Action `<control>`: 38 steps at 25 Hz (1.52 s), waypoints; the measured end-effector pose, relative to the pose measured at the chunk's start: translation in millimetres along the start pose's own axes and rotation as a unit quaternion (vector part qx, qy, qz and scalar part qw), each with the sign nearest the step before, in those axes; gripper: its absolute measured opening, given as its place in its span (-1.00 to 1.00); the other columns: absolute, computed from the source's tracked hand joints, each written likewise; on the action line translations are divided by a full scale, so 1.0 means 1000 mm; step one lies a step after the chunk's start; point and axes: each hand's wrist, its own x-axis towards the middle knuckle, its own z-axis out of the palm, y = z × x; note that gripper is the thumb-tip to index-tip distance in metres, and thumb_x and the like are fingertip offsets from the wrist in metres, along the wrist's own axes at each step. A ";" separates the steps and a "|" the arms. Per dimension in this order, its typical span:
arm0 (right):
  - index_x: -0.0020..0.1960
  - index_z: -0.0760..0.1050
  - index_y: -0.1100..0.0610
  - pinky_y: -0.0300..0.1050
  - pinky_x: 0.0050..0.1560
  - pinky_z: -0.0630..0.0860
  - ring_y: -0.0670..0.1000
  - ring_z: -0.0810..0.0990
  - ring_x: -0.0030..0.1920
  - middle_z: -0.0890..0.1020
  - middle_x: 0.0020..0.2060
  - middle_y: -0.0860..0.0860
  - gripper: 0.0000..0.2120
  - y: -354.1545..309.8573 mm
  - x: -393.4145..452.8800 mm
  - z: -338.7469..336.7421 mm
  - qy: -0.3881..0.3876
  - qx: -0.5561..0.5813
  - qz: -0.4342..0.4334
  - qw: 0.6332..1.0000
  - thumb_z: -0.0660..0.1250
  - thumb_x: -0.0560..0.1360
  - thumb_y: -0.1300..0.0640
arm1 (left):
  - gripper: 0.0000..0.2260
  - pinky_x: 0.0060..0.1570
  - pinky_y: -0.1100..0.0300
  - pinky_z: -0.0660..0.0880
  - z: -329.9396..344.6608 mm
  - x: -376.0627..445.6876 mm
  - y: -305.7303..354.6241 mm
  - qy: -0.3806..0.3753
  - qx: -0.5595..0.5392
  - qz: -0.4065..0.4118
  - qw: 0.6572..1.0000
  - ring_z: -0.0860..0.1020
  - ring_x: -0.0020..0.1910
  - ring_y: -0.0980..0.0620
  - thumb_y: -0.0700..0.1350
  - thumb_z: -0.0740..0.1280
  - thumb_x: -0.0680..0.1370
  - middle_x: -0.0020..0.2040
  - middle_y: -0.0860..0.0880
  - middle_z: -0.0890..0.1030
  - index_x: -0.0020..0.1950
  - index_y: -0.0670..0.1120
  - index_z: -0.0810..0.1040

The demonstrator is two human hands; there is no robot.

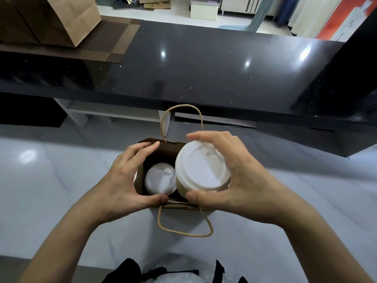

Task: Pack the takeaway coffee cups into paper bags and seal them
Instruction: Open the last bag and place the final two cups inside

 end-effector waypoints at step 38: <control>0.38 0.28 0.02 0.01 -0.02 0.19 0.11 0.56 -0.08 0.55 -0.01 0.02 -0.39 0.047 0.049 0.067 -0.094 -0.503 0.059 0.857 0.46 0.43 -0.06 | -0.01 0.39 0.28 0.19 0.002 -0.006 0.000 -0.004 0.003 0.003 1.000 0.18 0.49 0.26 0.29 0.59 0.26 0.50 0.36 0.14 0.57 0.35 0.11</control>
